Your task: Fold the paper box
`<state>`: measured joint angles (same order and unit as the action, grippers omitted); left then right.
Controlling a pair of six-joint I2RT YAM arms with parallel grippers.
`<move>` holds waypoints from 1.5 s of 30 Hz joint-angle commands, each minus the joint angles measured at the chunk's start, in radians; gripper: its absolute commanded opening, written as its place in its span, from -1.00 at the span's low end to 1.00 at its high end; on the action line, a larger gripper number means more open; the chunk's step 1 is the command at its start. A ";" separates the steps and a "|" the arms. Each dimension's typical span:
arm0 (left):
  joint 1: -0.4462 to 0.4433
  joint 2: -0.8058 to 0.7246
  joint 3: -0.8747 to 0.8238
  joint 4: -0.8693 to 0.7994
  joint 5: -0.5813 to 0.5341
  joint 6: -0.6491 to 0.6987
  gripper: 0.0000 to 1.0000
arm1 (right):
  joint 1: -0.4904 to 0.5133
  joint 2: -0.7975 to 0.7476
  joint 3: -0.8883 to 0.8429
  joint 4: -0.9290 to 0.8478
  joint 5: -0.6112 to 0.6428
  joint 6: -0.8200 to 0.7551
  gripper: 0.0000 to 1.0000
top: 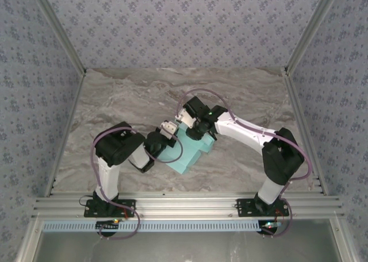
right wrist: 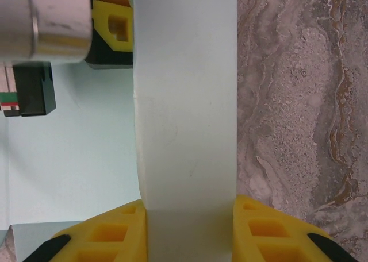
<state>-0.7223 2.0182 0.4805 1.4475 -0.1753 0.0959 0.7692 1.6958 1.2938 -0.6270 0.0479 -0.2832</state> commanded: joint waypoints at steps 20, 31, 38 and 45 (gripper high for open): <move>0.000 -0.088 -0.004 -0.039 -0.053 -0.074 -0.37 | 0.000 -0.001 -0.048 0.014 -0.077 0.064 -0.48; -0.001 -0.150 -0.035 -0.039 -0.029 -0.045 -0.26 | -0.009 -0.001 -0.040 0.012 -0.053 0.097 -0.50; -0.018 -0.142 -0.033 -0.039 -0.090 -0.026 -0.75 | 0.024 0.013 -0.040 0.017 -0.020 0.113 -0.50; -0.051 -0.081 0.006 -0.039 -0.252 -0.028 -0.78 | 0.082 -0.006 -0.068 0.093 0.026 0.196 -0.50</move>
<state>-0.7605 1.9041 0.4511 1.3972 -0.3241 0.0475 0.8074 1.6882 1.2602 -0.5446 0.1043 -0.1558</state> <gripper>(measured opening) 0.110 0.295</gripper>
